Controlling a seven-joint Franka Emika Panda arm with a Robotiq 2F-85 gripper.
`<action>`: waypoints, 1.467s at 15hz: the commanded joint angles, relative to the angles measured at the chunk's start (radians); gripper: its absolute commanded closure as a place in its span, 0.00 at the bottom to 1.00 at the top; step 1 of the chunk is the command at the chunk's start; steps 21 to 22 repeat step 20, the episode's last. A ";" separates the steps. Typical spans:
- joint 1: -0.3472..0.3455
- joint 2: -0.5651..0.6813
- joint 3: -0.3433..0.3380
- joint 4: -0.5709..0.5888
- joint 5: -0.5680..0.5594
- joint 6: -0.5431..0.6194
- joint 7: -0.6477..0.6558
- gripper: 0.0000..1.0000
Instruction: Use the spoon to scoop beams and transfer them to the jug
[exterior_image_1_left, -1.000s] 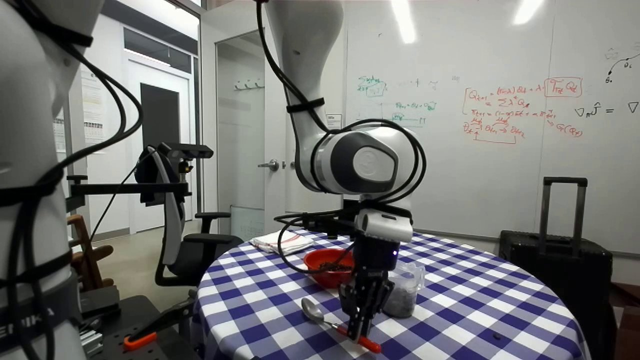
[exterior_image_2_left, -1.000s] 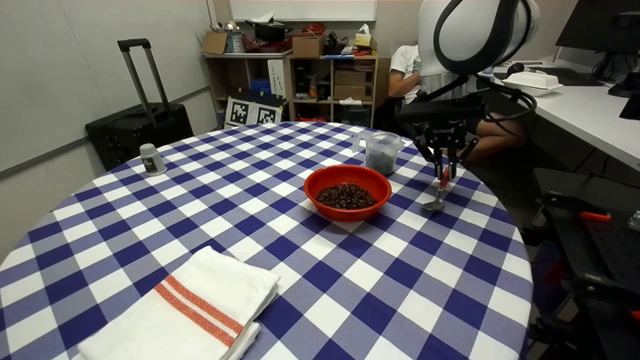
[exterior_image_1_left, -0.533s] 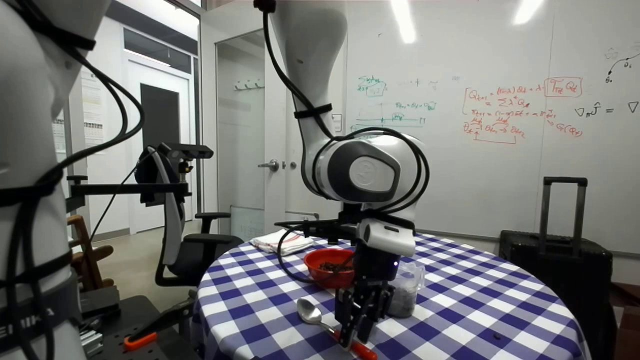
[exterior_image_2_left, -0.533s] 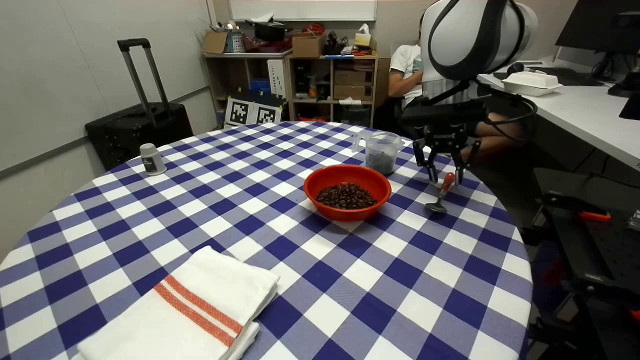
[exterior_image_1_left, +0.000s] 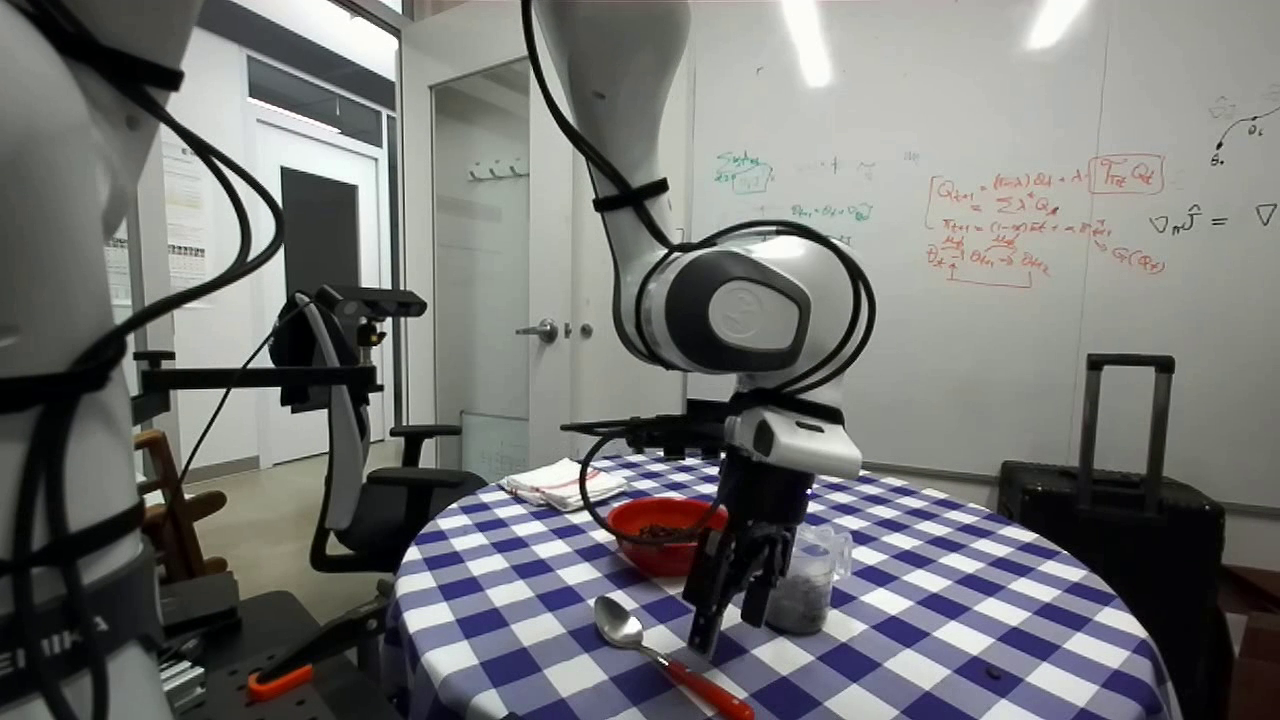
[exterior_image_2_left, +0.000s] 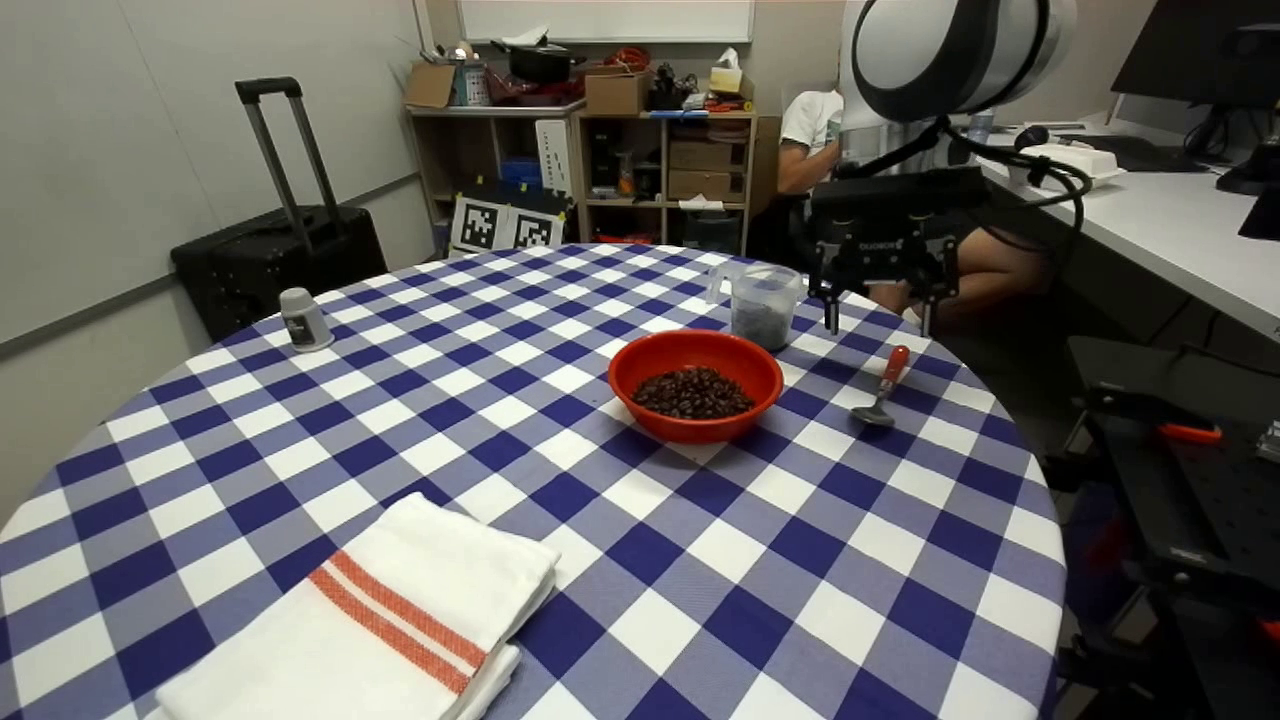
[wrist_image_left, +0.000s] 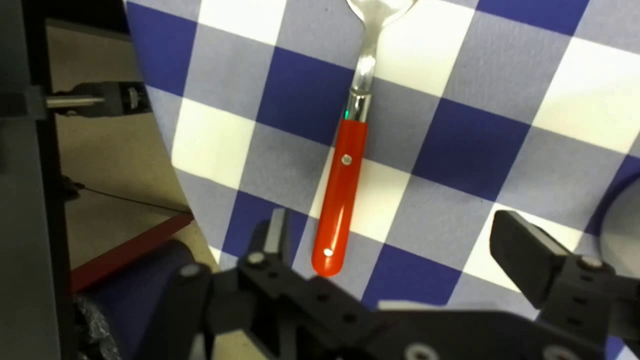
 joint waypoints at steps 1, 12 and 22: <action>0.003 -0.127 -0.016 0.000 -0.033 -0.166 -0.171 0.00; 0.084 -0.336 0.082 0.101 -0.108 -0.599 -0.475 0.00; 0.132 -0.382 0.149 0.123 -0.108 -0.589 -0.531 0.00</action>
